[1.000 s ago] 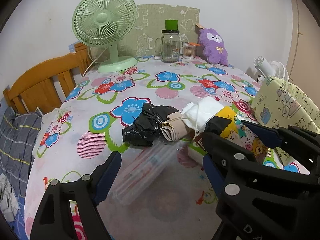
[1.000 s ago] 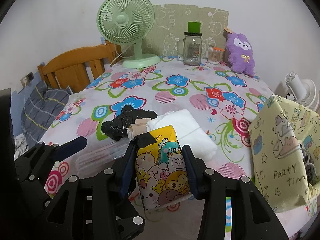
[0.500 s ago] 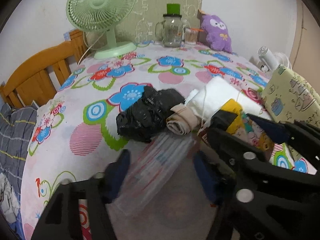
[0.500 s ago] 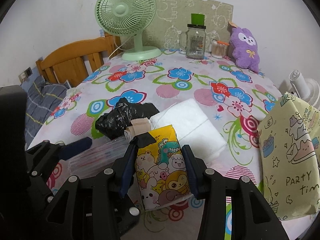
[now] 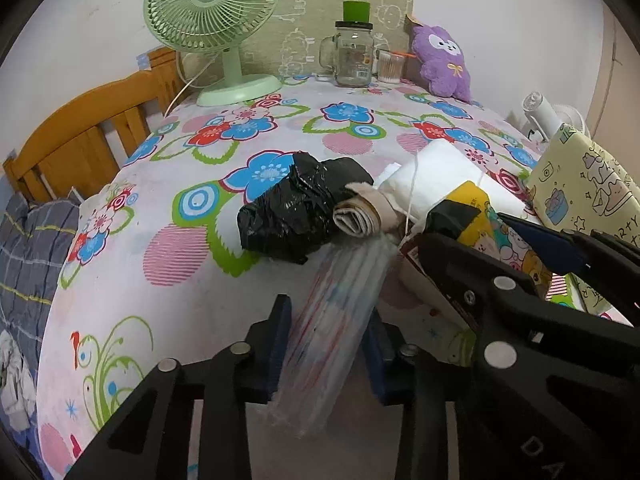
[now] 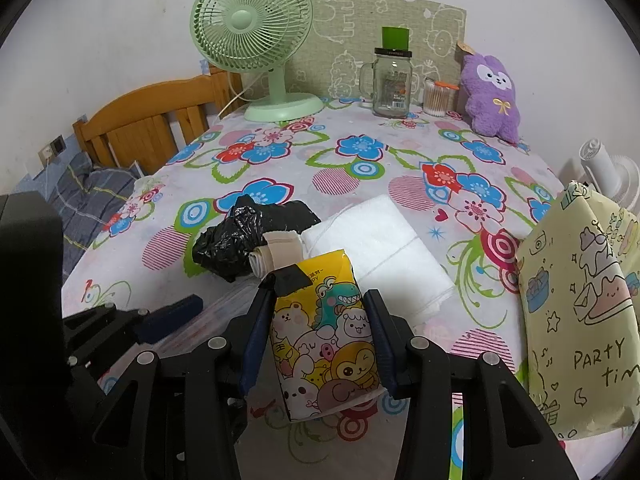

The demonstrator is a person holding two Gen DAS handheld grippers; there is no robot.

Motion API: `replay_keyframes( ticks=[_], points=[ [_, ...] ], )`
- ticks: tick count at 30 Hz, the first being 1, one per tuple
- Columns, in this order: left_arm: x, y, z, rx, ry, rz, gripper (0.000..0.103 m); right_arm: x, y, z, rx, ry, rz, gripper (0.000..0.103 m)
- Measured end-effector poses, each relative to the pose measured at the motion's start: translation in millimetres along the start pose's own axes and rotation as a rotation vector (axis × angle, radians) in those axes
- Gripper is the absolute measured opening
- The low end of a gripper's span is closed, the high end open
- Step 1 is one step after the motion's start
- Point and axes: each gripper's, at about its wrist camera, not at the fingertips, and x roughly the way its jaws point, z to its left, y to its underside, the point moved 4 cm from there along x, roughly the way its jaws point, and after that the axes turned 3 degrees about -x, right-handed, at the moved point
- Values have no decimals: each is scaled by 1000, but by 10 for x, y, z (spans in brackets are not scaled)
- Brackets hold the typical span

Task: Organize soft objects
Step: 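Lift the snack bag and clear tube toward the yellow-green box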

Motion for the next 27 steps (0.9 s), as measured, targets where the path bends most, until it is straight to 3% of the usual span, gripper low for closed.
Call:
replay_keyframes(
  ticks=[6,27],
  points=[
    [-123,9,-60,-23,20,-15,17,-95,30,-16,0,-14,-12,50],
    [-670,-28,-407,-34,29,-117,16,-645,22,-210,33,-30,-97,50]
  ],
)
